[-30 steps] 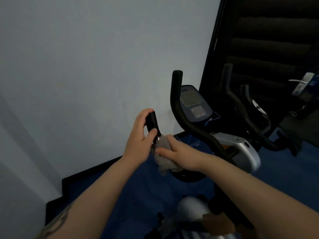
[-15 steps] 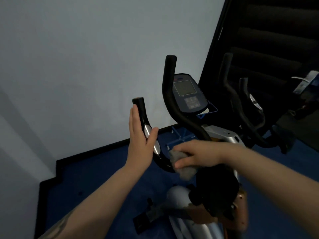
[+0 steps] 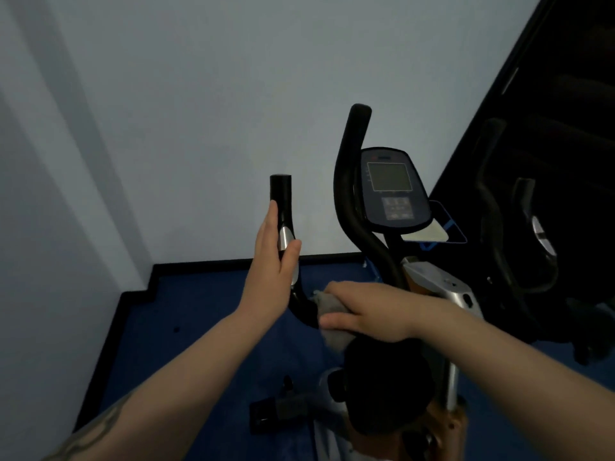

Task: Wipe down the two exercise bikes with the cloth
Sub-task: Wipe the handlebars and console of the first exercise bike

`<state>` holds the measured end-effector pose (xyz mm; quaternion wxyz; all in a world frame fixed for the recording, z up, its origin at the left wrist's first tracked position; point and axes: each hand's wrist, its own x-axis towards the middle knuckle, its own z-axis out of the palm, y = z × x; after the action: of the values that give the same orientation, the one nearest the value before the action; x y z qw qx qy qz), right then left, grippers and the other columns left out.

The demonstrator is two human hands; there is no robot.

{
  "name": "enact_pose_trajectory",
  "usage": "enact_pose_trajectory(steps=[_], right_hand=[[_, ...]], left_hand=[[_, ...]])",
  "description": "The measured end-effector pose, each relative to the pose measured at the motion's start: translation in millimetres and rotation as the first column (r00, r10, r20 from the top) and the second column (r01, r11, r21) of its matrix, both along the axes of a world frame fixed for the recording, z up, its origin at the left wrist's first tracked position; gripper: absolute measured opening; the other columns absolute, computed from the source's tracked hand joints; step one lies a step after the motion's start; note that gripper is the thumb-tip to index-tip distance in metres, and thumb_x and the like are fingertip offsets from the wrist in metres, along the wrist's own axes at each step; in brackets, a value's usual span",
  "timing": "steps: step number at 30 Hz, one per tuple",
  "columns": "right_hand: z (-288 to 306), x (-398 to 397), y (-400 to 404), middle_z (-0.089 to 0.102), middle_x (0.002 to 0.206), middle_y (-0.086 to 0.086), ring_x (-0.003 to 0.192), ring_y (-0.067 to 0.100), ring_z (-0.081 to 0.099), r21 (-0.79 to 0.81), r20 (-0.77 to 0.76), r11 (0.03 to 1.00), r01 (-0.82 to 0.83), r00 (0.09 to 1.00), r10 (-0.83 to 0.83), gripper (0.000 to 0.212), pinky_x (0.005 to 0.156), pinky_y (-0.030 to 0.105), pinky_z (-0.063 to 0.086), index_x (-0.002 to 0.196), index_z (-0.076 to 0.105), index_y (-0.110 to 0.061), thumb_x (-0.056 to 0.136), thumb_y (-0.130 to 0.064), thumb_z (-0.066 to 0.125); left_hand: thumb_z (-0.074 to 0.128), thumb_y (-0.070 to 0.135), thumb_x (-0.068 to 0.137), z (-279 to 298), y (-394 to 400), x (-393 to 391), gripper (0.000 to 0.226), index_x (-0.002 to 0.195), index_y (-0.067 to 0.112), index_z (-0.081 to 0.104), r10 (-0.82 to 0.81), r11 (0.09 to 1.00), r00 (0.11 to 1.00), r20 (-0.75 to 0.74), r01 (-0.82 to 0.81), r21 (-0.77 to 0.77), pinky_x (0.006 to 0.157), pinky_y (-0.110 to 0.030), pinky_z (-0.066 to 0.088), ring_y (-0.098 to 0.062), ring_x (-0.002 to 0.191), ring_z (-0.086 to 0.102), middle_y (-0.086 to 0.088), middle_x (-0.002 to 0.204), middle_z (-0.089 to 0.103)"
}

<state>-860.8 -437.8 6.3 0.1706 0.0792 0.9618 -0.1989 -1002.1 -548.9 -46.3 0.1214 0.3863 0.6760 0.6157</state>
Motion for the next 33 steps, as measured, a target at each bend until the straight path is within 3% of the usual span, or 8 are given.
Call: enact_pose_trajectory(steps=[5, 8, 14, 17, 20, 24, 28, 33], right_hand=[[-9.9, -28.9, -17.3, 0.062, 0.099, 0.000, 0.089, 0.015, 0.059, -0.215, -0.061, 0.971, 0.101, 0.991, -0.116, 0.038, 0.081, 0.033, 0.046, 0.098, 0.050, -0.022, 0.096, -0.058, 0.041], [1.7, -12.7, -8.1, 0.050, 0.083, -0.007, 0.077, 0.011, 0.051, -0.102, -0.006, 0.995, -0.013, 1.000, 0.013, 0.032, 0.067, 0.029, 0.038, 0.091, 0.042, -0.022, 0.097, -0.054, 0.043], [-8.7, -26.0, -11.2, 0.058, 0.098, 0.001, 0.093, 0.018, 0.055, -0.148, -0.061, 0.988, 0.044, 0.997, -0.053, 0.040, 0.086, 0.035, 0.043, 0.094, 0.049, -0.020, 0.099, -0.056, 0.034], [-14.2, -33.0, -16.2, 0.061, 0.117, 0.005, 0.107, 0.019, 0.057, -0.250, -0.106, 0.965, 0.073, 0.989, -0.103, 0.050, 0.100, 0.040, 0.043, 0.114, 0.053, -0.014, 0.098, -0.057, 0.035], [4.9, -10.5, 3.2, 0.056, 0.100, 0.000, 0.092, 0.018, 0.055, -0.032, 0.007, 0.992, -0.125, 0.992, 0.125, 0.036, 0.082, 0.035, 0.043, 0.103, 0.047, -0.016, 0.098, -0.052, 0.043], [15.9, 8.8, 14.5, 0.051, 0.106, 0.001, 0.089, 0.018, 0.053, 0.213, 0.103, 0.945, -0.247, 0.968, 0.229, 0.030, 0.074, 0.033, 0.039, 0.109, 0.043, -0.018, 0.099, -0.047, 0.044], [7.0, -2.0, 1.8, 0.057, 0.106, 0.005, 0.093, 0.022, 0.056, 0.108, -0.005, 0.969, -0.224, 0.974, 0.226, 0.031, 0.077, 0.035, 0.043, 0.115, 0.046, -0.013, 0.103, -0.040, 0.036], [3.7, 3.9, 13.3, 0.060, 0.102, 0.002, 0.090, 0.019, 0.056, 0.073, -0.132, 0.975, -0.209, 0.967, 0.217, 0.022, 0.076, 0.036, 0.045, 0.102, 0.046, -0.021, 0.103, -0.041, 0.037]], left_hand=[[0.038, 0.027, 0.104, 0.5, -5.1, 1.9, 0.059, 0.151, 0.034, 0.004, -0.009, 0.999, 1.000, 0.025, 0.010, -0.030, 0.107, -0.001, 0.012, 0.021, 0.135, 0.013, 0.026, 0.153, 0.009], [0.038, 0.027, 0.103, 5.8, -11.6, -3.1, 0.059, 0.150, 0.036, 0.003, -0.073, 0.995, 0.996, 0.060, 0.077, -0.070, 0.103, 0.003, 0.014, 0.030, 0.127, 0.015, 0.033, 0.149, 0.008], [0.035, 0.029, 0.104, 5.8, -15.4, 10.2, 0.057, 0.149, 0.042, 0.004, -0.053, 0.996, 0.986, 0.156, 0.063, -0.060, 0.119, -0.021, 0.015, 0.002, 0.142, 0.022, 0.028, 0.152, 0.009], [0.037, 0.024, 0.104, 11.2, -16.8, 16.1, 0.056, 0.150, 0.038, 0.009, -0.002, 0.997, 0.987, 0.160, 0.014, -0.077, 0.108, -0.004, 0.019, 0.004, 0.139, 0.024, 0.024, 0.152, 0.015], [0.041, 0.019, 0.103, 17.1, -20.4, 25.4, 0.056, 0.152, 0.031, 0.016, 0.075, 0.993, 0.982, 0.175, -0.058, -0.099, 0.090, 0.006, 0.028, 0.014, 0.122, 0.038, 0.020, 0.147, 0.027], [0.047, 0.019, 0.101, 10.8, -25.4, 62.5, 0.054, 0.150, 0.032, 0.028, 0.302, 0.950, 0.953, 0.038, -0.298, -0.092, 0.115, -0.023, 0.026, -0.003, 0.139, 0.028, 0.011, 0.158, 0.021], [0.049, 0.008, 0.099, 8.0, -20.3, 107.7, 0.050, 0.139, 0.036, 0.038, 0.360, 0.930, 0.930, -0.070, -0.364, -0.053, 0.101, 0.004, 0.014, 0.008, 0.134, 0.021, 0.019, 0.152, 0.023], [0.053, 0.006, 0.096, 11.3, -23.1, 116.5, 0.040, 0.127, 0.032, 0.052, 0.391, 0.909, 0.907, -0.160, -0.407, -0.090, 0.095, 0.007, 0.015, 0.003, 0.133, 0.027, 0.017, 0.143, 0.036]])
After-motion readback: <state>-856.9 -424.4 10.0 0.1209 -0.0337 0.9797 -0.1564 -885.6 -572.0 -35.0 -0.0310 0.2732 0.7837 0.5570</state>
